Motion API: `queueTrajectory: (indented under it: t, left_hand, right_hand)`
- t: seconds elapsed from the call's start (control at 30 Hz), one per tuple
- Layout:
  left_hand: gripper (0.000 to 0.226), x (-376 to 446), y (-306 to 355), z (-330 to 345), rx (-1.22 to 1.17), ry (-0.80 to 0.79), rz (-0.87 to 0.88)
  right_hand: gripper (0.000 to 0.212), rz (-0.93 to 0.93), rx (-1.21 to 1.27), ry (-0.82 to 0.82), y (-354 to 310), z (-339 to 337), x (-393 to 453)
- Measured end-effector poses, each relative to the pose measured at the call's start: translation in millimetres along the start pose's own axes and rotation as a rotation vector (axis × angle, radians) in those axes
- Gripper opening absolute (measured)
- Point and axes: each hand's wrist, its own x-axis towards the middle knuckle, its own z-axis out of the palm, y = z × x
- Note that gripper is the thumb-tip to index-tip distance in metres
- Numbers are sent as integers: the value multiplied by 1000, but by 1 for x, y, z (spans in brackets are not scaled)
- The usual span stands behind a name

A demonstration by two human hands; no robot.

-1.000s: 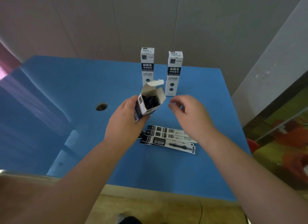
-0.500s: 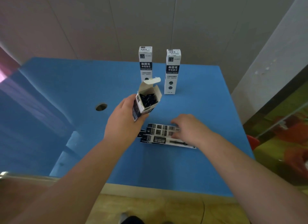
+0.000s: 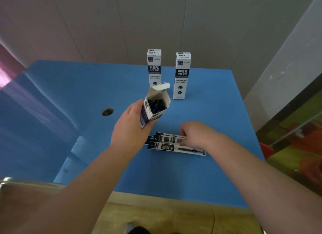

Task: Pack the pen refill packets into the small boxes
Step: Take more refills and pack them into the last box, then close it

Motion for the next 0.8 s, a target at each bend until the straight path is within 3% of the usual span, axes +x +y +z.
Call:
queueTrajectory:
  t: [0.2,0.57,0.8]
  left_hand:
    - [49,-1,1,1,13,1,-4]
    - [50,-1,3,1,9,18,-8]
    - [51,-2,1,2,-19,26,-21]
  right_hand:
    - [22,-44,37,89,5,5,-4]
    - [14,-121,90,75,7,-12,-13]
    - [19,-37,453,229,12,-39,-33]
